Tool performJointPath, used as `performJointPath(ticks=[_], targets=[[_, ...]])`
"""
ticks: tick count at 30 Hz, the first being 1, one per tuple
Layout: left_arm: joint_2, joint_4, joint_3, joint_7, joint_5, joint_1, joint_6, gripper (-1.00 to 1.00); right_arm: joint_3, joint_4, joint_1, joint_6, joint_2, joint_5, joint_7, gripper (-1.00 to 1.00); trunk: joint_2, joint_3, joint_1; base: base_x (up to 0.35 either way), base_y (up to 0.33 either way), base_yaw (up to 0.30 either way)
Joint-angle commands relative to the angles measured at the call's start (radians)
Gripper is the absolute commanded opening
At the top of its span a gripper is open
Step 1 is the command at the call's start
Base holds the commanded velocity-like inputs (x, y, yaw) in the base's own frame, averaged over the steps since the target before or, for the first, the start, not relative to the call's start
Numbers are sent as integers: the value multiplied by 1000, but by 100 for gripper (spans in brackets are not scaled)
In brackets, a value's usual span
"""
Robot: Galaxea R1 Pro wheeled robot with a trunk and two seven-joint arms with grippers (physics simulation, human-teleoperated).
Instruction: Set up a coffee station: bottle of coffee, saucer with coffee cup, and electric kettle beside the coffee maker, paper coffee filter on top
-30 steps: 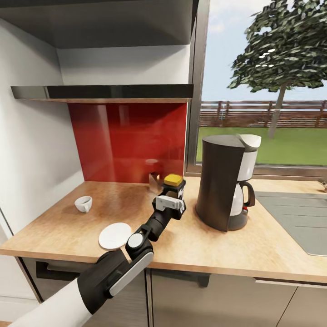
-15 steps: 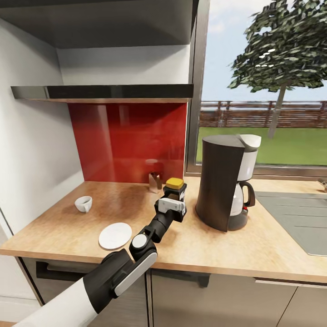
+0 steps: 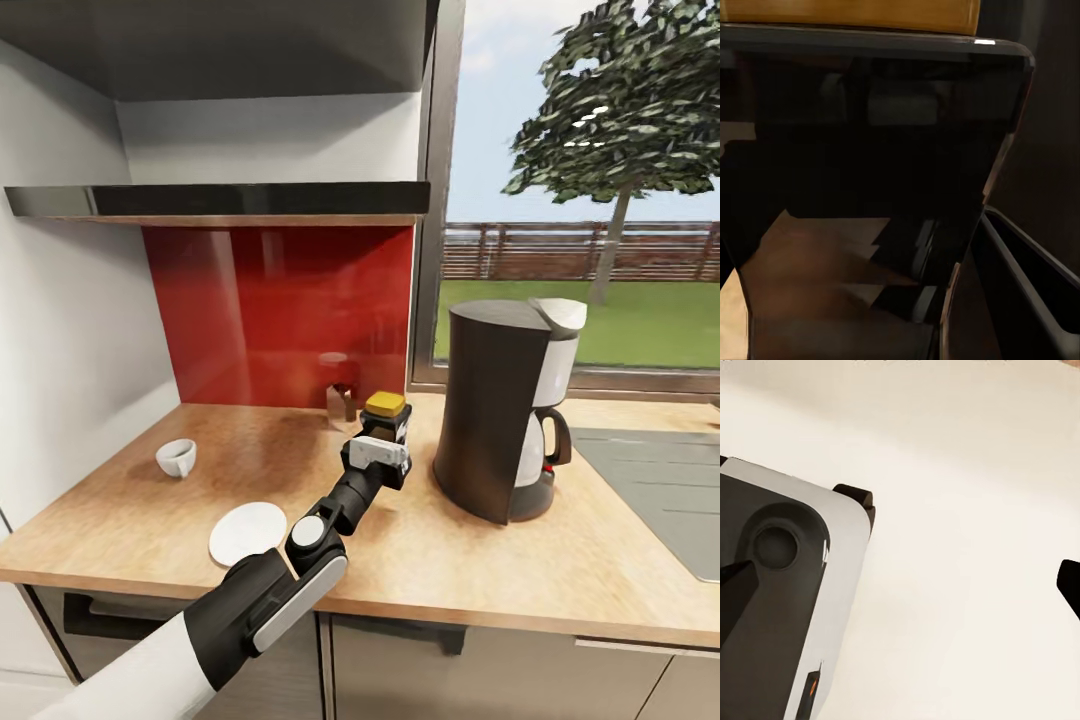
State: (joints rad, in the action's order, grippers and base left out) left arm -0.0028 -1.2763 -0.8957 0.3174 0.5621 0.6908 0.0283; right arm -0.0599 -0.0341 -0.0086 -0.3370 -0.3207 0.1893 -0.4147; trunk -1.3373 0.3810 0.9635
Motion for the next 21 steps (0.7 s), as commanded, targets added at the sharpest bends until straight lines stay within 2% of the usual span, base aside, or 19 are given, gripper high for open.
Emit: performJointPath(ticks=[1,7,21], targets=[[-1,0,-3,6,7,1,2,-100,-7,0,-1,-4,0,9,-3,100,-1,1,0,40,0,0],[-9,1,-2,6,7,2,1,-100,-7,0,-1,-4,-1,9,-3,100,-1,1,0,10,-87,0],[-14,24,-3,6,7,2,1,-100,-4,0,-1,-2,-1,9,-4,100,-1,1,0,0,-6,0]])
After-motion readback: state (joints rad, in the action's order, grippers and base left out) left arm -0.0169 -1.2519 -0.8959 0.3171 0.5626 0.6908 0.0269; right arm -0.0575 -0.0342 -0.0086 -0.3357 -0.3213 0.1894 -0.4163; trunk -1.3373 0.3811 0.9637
